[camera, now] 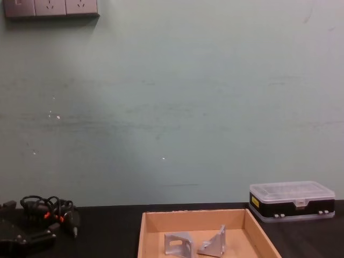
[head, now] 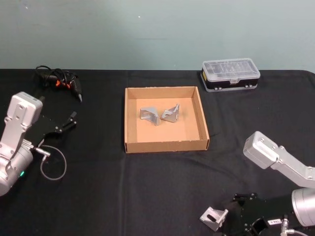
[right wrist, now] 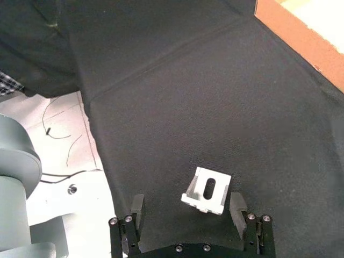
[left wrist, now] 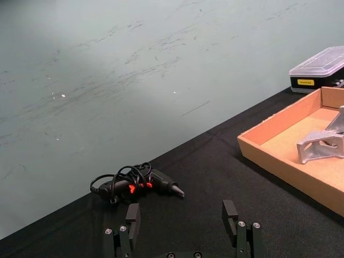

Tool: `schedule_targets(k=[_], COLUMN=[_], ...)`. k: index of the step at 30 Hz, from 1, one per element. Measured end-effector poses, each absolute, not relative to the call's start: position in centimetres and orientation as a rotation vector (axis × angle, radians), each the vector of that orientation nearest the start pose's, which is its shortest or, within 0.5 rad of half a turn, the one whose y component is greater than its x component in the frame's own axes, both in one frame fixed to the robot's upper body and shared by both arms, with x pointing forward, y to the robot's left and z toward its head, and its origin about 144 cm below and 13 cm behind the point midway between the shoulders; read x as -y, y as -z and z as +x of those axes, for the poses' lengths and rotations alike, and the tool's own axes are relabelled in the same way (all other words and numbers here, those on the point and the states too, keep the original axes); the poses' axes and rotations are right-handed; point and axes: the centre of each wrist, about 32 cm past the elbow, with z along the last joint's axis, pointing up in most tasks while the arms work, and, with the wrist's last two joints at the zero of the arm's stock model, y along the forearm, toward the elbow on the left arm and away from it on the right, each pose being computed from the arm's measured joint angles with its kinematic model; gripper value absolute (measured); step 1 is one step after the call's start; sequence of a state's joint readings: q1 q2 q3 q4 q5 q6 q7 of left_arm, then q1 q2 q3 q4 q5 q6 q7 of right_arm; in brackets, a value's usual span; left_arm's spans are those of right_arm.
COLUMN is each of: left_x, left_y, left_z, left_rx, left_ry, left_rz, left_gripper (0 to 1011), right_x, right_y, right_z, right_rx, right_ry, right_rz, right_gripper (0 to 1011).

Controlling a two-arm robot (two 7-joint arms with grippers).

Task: Use one hand to pick up the angle iron from the table and place it into the box.

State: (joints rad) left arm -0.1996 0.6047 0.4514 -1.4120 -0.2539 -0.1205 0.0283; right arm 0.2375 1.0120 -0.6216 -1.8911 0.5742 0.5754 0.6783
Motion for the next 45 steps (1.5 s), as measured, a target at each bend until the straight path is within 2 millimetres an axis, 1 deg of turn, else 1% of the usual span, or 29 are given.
schedule_targets(k=[17, 29, 32, 33, 34, 37, 38, 39, 41, 43, 45], left_x=[-30.97, -30.97, -30.97, -30.97, -30.97, -30.97, -30.97, -30.97, -30.96, -30.97, -30.97], left_y=[-113.98, -113.98, -113.98, -113.98, -113.98, -113.98, -113.98, -113.98, -113.98, -113.98, -113.98], left_z=[48.86, 48.86, 48.86, 48.86, 48.86, 48.86, 48.86, 48.86, 48.86, 48.86, 48.86], left_rx=[0.285, 0.285, 0.285, 0.285, 0.285, 0.285, 0.285, 0.285, 0.285, 0.285, 0.285], left_ry=[-1.248, -1.248, -1.248, -1.248, -1.248, -1.248, -1.248, -1.248, -1.248, -1.248, -1.248], left_rz=[0.304, 0.305, 0.305, 0.305, 0.304, 0.305, 0.305, 0.305, 0.304, 0.304, 0.304], left_gripper=[1000, 1000, 1000, 1000, 1000, 1000, 1000, 1000, 1000, 1000, 1000], right_x=[30.05, 30.03, 30.03, 30.03, 30.04, 30.04, 30.04, 30.04, 30.04, 30.04, 30.04], right_y=[-123.86, -123.88, -123.88, -123.88, -123.88, -123.89, -123.89, -123.89, -123.9, -123.9, -123.91], right_z=[44.52, 44.51, 44.5, 44.5, 44.5, 44.49, 44.49, 44.49, 44.48, 44.48, 44.48], right_rx=[-0.278, -0.277, -0.277, -0.277, -0.277, -0.277, -0.276, -0.276, -0.276, -0.276, -0.276], right_ry=[0.386, 0.386, 0.385, 0.385, 0.385, 0.385, 0.385, 0.385, 0.385, 0.385, 0.385], right_rz=[-0.754, -0.754, -0.754, -0.754, -0.754, -0.754, -0.754, -0.754, -0.754, -0.754, -0.754], right_gripper=[1002, 1002, 965, 947, 908, 863, 802, 787, 710, 681, 594])
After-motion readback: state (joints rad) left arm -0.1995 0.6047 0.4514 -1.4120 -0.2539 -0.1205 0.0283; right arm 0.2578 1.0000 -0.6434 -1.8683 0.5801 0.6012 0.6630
